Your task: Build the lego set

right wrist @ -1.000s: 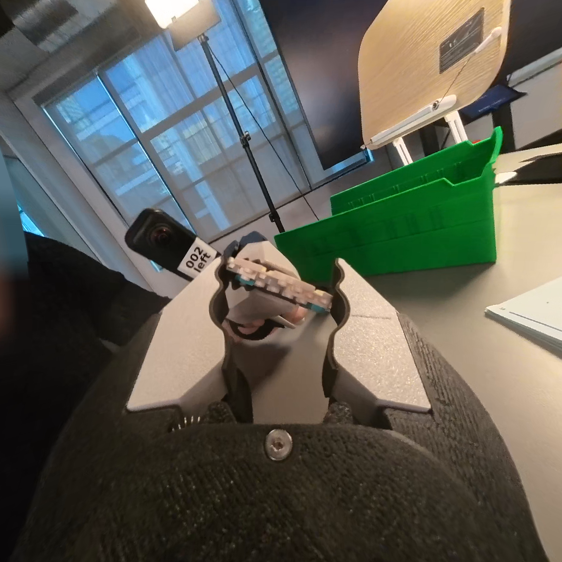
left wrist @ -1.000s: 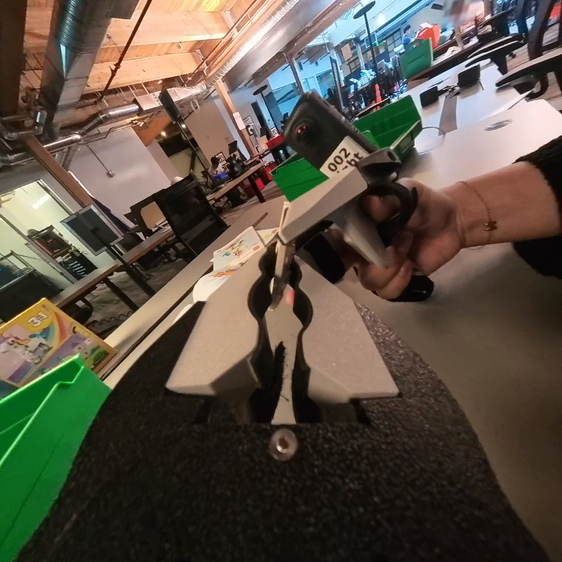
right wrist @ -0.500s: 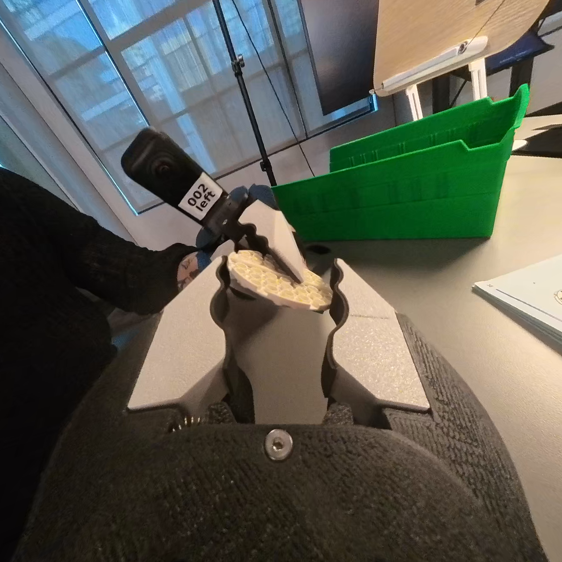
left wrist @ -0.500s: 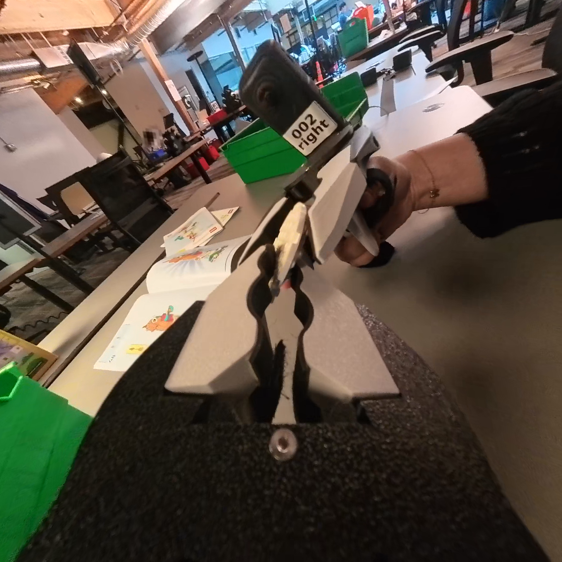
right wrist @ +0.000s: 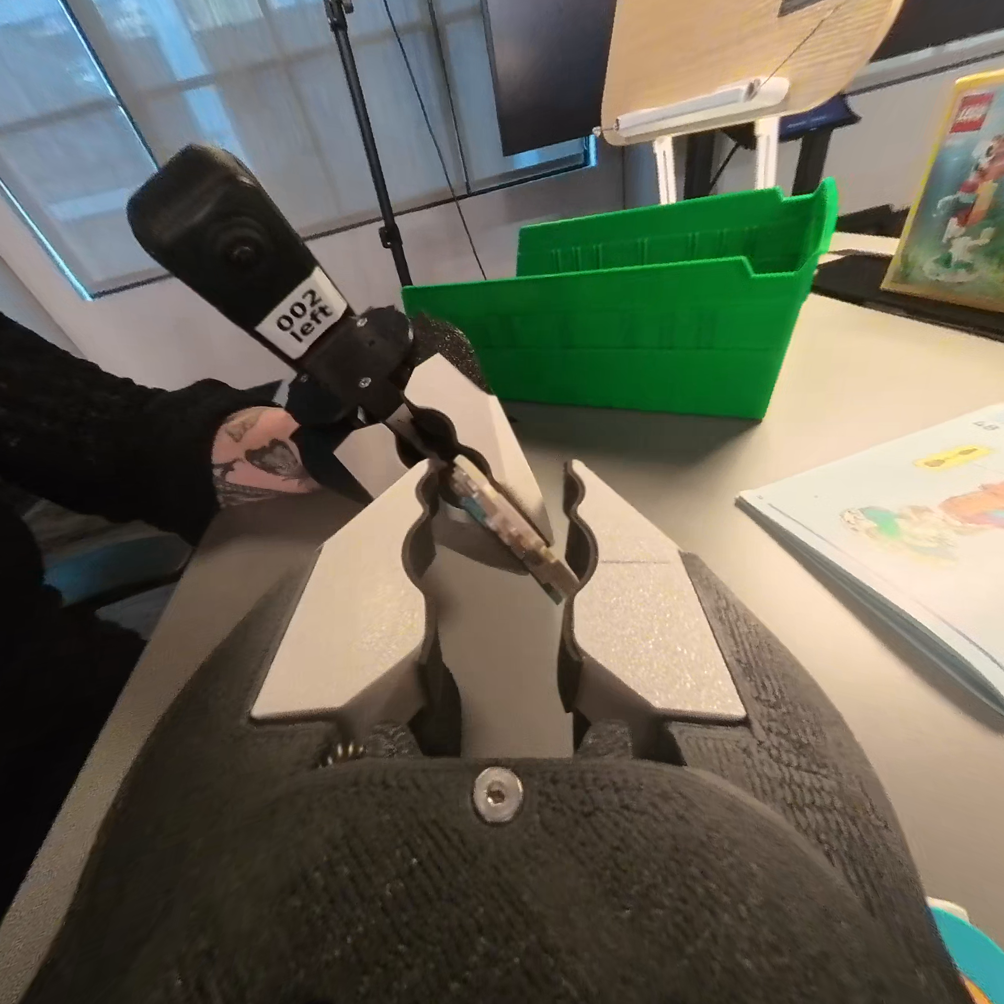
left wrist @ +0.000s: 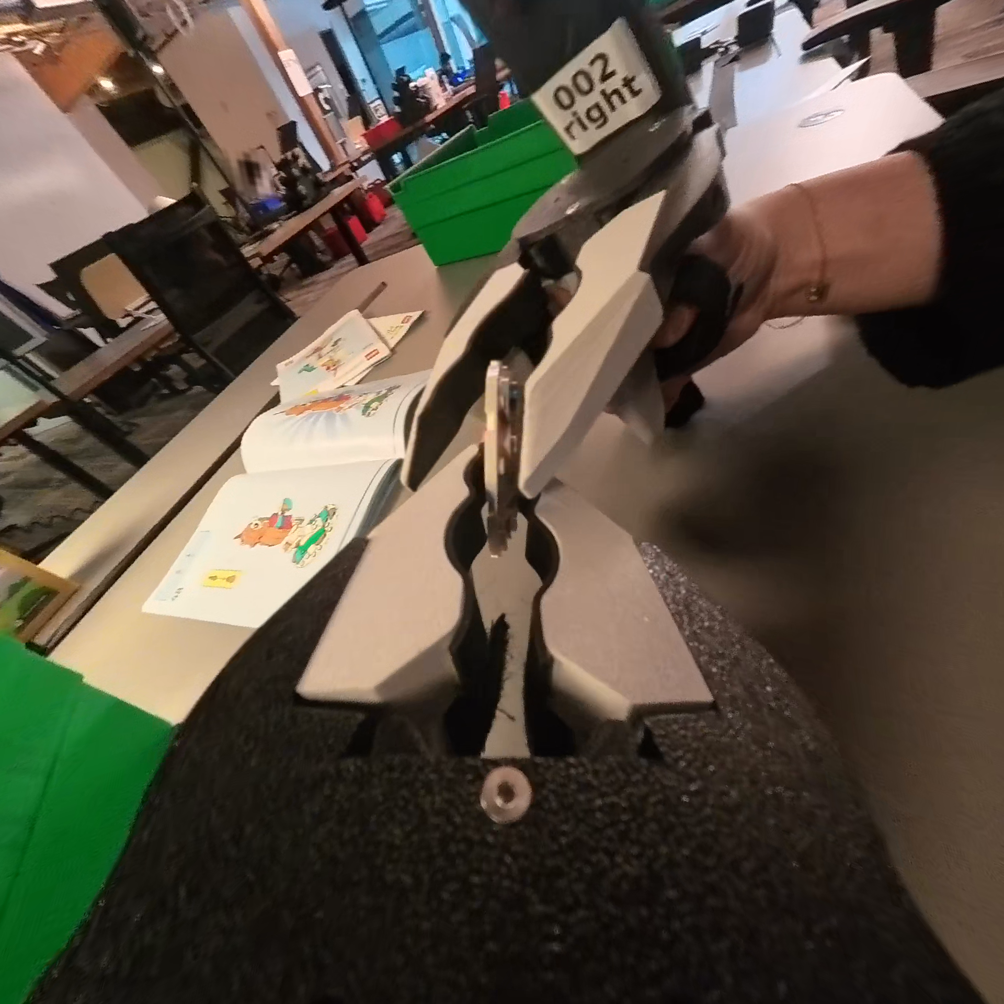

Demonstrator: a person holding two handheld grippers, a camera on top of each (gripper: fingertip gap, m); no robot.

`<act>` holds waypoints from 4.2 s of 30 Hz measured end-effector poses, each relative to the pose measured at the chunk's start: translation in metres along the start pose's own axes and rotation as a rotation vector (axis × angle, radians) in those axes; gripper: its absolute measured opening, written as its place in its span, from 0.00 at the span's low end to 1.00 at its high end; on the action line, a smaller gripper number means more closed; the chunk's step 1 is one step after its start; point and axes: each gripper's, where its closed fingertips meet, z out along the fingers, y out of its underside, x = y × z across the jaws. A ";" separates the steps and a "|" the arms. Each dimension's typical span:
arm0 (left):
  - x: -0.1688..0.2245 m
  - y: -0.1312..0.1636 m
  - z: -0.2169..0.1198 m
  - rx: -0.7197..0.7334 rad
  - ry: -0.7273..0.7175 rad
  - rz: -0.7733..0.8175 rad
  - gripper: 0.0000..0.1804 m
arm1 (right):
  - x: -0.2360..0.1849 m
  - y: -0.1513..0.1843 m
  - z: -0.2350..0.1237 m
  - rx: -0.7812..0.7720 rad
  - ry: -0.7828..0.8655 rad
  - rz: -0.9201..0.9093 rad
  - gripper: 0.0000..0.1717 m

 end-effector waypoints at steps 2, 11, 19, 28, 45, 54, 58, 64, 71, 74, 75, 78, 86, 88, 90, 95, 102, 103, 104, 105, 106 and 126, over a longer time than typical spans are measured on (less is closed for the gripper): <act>-0.006 0.000 0.000 -0.005 -0.043 0.007 0.03 | 0.002 -0.002 0.001 0.007 0.035 -0.053 0.31; -0.023 0.000 -0.003 0.001 -0.146 -0.021 0.03 | 0.011 -0.013 -0.001 0.064 0.174 -0.211 0.30; -0.042 0.003 -0.009 0.013 -0.215 -0.151 0.03 | 0.022 -0.025 -0.010 0.075 0.388 -0.491 0.20; -0.044 -0.010 -0.015 0.160 -0.106 -0.401 0.03 | 0.031 -0.033 -0.019 0.119 0.453 -0.457 0.15; -0.044 -0.036 -0.023 0.190 -0.386 0.088 0.03 | 0.004 -0.032 0.013 0.330 -0.057 0.492 0.42; -0.038 -0.038 -0.021 0.163 -0.423 0.253 0.03 | 0.001 -0.038 0.010 0.387 -0.127 0.537 0.41; -0.034 -0.036 -0.020 0.173 -0.371 0.216 0.03 | -0.002 -0.033 0.009 0.330 -0.158 0.500 0.41; -0.026 -0.034 -0.016 0.185 -0.296 0.183 0.03 | -0.007 -0.023 0.004 0.219 -0.184 0.404 0.40; -0.019 -0.028 -0.013 0.166 -0.185 0.126 0.03 | -0.008 -0.012 0.001 0.130 -0.190 0.343 0.40; -0.018 -0.026 -0.013 0.150 -0.155 0.123 0.03 | -0.008 -0.009 0.002 0.106 -0.188 0.334 0.40; -0.017 -0.025 -0.013 0.146 -0.146 0.122 0.03 | -0.008 -0.008 0.002 0.101 -0.187 0.333 0.40; -0.016 -0.022 -0.013 0.133 -0.122 0.110 0.04 | -0.008 -0.006 0.003 0.083 -0.182 0.330 0.40; -0.014 -0.018 -0.014 0.110 -0.073 0.068 0.04 | -0.007 0.000 0.004 0.048 -0.162 0.302 0.40; -0.014 -0.017 -0.014 0.107 -0.064 0.050 0.04 | -0.007 0.000 0.004 0.041 -0.155 0.298 0.40; -0.014 -0.017 -0.014 0.103 -0.059 0.046 0.04 | -0.007 0.001 0.004 0.036 -0.151 0.288 0.40; -0.014 -0.015 -0.013 0.090 -0.045 0.018 0.04 | -0.006 0.003 0.004 0.020 -0.138 0.275 0.40; -0.013 -0.012 -0.013 0.072 -0.025 -0.003 0.04 | -0.005 0.005 0.004 0.000 -0.127 0.264 0.40; -0.013 -0.012 -0.013 0.072 -0.024 -0.005 0.04 | -0.005 0.005 0.004 -0.001 -0.127 0.264 0.40; -0.012 -0.012 -0.013 0.071 -0.021 -0.006 0.04 | -0.005 0.006 0.004 -0.003 -0.127 0.261 0.40; -0.012 -0.012 -0.013 0.069 -0.019 -0.008 0.04 | -0.005 0.006 0.004 -0.006 -0.127 0.260 0.40; -0.012 -0.011 -0.013 0.066 -0.016 -0.012 0.04 | -0.005 0.006 0.004 -0.010 -0.127 0.260 0.40; -0.011 -0.008 -0.013 0.050 0.021 -0.080 0.05 | -0.004 0.009 0.004 -0.036 -0.116 0.251 0.40</act>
